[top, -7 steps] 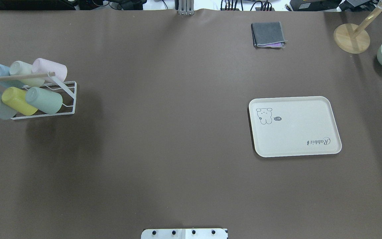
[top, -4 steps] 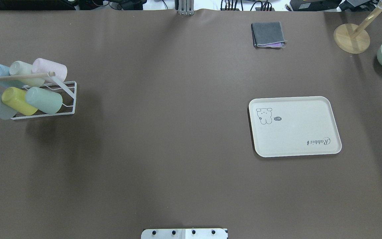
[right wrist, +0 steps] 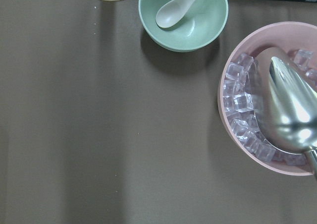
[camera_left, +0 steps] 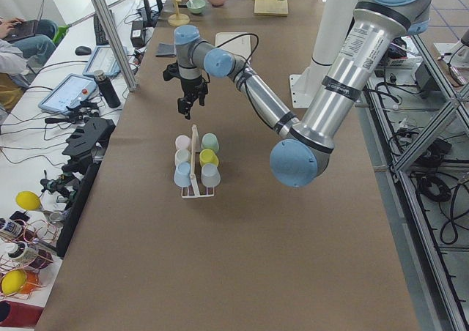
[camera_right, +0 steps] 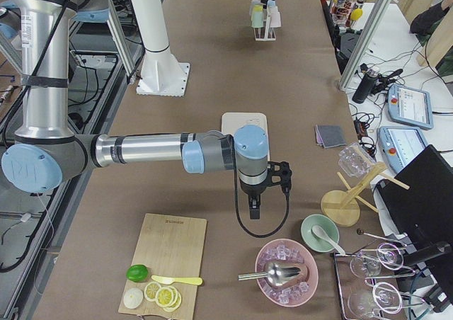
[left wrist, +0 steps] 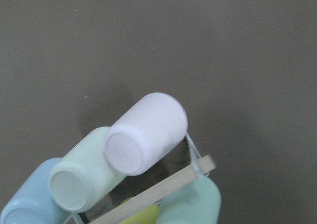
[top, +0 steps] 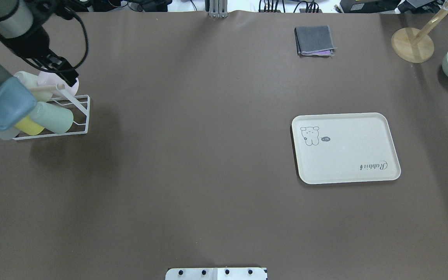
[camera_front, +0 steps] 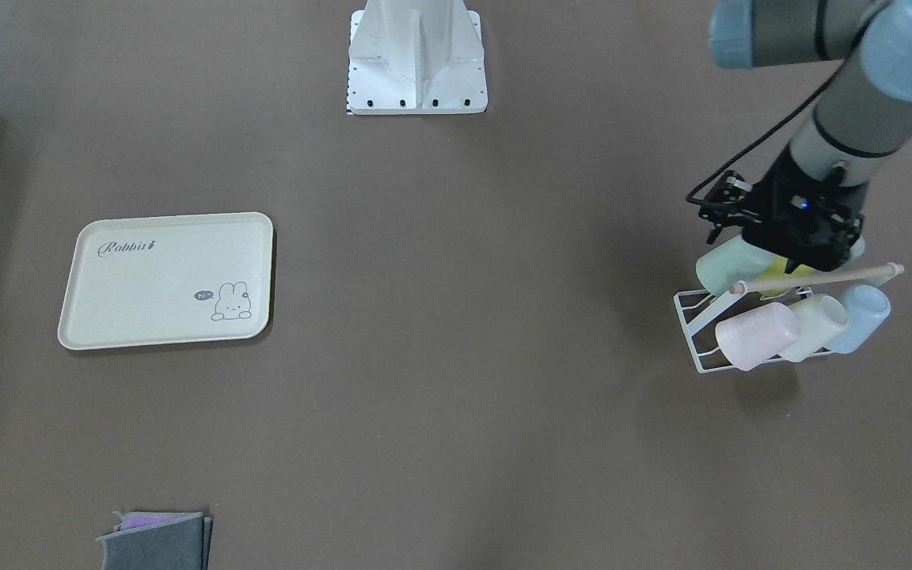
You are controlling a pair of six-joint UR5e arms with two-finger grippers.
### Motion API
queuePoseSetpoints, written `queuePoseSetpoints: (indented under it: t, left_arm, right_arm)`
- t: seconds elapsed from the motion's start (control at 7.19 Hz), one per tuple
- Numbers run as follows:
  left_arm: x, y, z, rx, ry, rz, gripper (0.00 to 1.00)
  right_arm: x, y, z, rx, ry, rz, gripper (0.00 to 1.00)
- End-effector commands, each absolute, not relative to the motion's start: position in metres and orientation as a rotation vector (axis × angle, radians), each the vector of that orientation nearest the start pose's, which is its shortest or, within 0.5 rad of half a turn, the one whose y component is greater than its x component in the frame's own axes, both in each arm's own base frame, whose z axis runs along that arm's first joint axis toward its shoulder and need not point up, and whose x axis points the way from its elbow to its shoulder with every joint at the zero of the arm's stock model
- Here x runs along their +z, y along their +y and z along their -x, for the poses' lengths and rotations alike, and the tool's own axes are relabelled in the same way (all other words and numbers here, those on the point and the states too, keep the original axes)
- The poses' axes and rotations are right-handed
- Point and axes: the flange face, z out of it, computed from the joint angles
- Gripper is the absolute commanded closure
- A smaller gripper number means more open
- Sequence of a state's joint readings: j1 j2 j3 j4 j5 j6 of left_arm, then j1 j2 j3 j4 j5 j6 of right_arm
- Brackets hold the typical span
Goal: Pick up and place green cup on tray
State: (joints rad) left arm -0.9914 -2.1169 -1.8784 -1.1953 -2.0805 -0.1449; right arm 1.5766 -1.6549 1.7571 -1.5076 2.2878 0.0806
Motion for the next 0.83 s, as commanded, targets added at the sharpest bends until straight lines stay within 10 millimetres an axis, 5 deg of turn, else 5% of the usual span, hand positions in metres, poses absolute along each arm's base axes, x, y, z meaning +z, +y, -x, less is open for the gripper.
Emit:
queuePoseSetpoints:
  t: [0.0, 0.28, 0.7]
  left_arm:
    - [0.214, -0.526, -0.328, 0.787, 0.481, -0.277, 0.02]
    - [0.23, -0.517, -0.338, 1.179, 0.236, -0.263, 0.02]
    - [0.264, -0.476, -0.39, 1.408, -0.123, -0.108, 0.02]
  right_arm:
    - [0.596, -0.469, -0.046, -0.03, -0.735, -0.132, 0.0]
    - [0.581, -0.479, 0.023, -0.076, -0.797, -0.215, 0.04]
    - [0.559, -0.471, 0.116, -0.103, -0.895, -0.151, 0.01]
